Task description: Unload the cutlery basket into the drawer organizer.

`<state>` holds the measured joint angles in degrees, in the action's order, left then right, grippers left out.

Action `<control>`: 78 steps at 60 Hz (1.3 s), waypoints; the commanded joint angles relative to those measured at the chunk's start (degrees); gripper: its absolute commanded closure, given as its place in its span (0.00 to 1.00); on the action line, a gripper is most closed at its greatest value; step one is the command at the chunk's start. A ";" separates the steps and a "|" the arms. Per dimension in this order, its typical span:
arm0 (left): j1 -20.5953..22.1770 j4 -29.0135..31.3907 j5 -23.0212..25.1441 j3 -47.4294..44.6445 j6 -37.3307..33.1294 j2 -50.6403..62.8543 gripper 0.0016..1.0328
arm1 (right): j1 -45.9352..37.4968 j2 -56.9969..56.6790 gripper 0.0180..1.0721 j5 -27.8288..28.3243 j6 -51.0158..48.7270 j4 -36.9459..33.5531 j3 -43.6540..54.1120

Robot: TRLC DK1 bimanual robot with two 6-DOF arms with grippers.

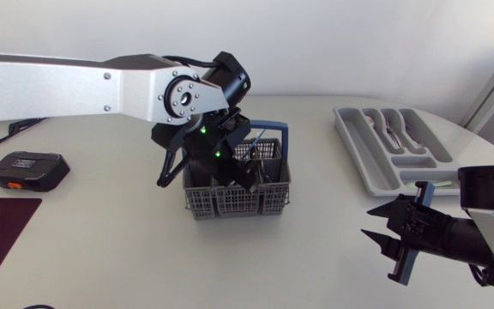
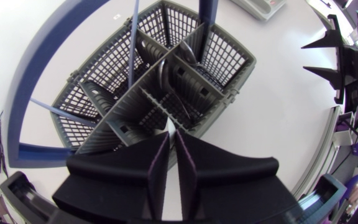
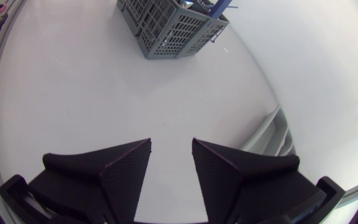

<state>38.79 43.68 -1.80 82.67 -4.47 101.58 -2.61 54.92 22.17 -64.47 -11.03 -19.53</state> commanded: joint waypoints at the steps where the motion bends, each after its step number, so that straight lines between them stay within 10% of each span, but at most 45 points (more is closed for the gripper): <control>1: -0.55 0.88 0.48 -0.50 0.87 -1.56 0.97 | 0.50 -1.04 0.51 -0.46 0.83 0.39 1.42; 39: -3.28 5.01 14.90 1.53 -1.07 -18.44 0.97 | 3.84 -8.07 0.51 -0.64 4.17 -4.18 0.19; 78: 11.14 -4.57 15.16 -11.39 -19.17 -23.36 0.97 | 19.66 -16.68 0.51 4.19 20.70 -13.23 -6.57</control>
<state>48.40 40.47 13.08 73.71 -19.75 77.62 14.41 37.74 25.96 -47.48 -23.59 -24.84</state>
